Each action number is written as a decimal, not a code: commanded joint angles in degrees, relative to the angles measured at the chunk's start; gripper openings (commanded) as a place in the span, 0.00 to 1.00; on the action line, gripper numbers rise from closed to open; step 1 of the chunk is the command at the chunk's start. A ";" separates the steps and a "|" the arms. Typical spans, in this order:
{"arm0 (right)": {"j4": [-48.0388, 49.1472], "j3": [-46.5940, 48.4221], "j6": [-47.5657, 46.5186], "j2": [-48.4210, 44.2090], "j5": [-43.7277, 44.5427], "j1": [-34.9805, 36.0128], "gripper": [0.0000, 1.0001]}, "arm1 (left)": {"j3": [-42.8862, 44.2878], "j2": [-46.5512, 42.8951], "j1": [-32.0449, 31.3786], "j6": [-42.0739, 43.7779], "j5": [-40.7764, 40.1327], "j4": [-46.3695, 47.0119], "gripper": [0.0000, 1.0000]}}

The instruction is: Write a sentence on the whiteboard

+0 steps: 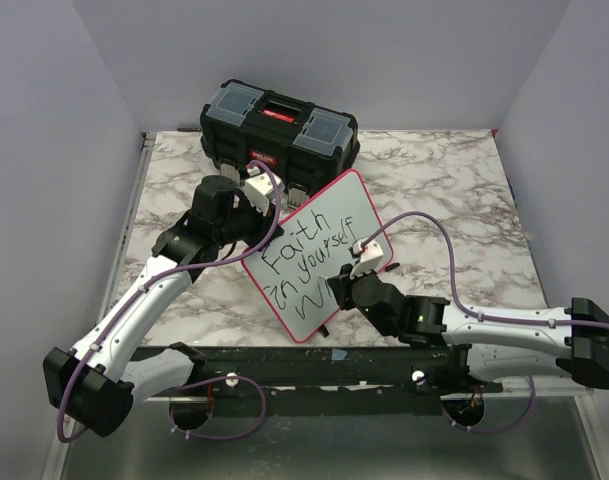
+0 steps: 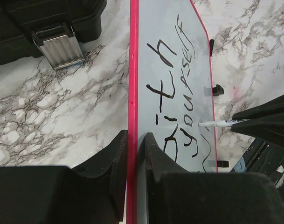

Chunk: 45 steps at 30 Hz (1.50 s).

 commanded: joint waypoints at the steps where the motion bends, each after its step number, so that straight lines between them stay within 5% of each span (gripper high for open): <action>1: 2.66 0.70 0.22 0.83 4.47 -0.20 0.01 | -0.22 -0.94 -0.43 2.80 -1.91 0.49 0.00; 45: -4.71 -5.03 7.21 -4.24 9.25 -0.73 0.01 | -0.10 -0.80 -0.49 3.06 -2.18 0.23 0.00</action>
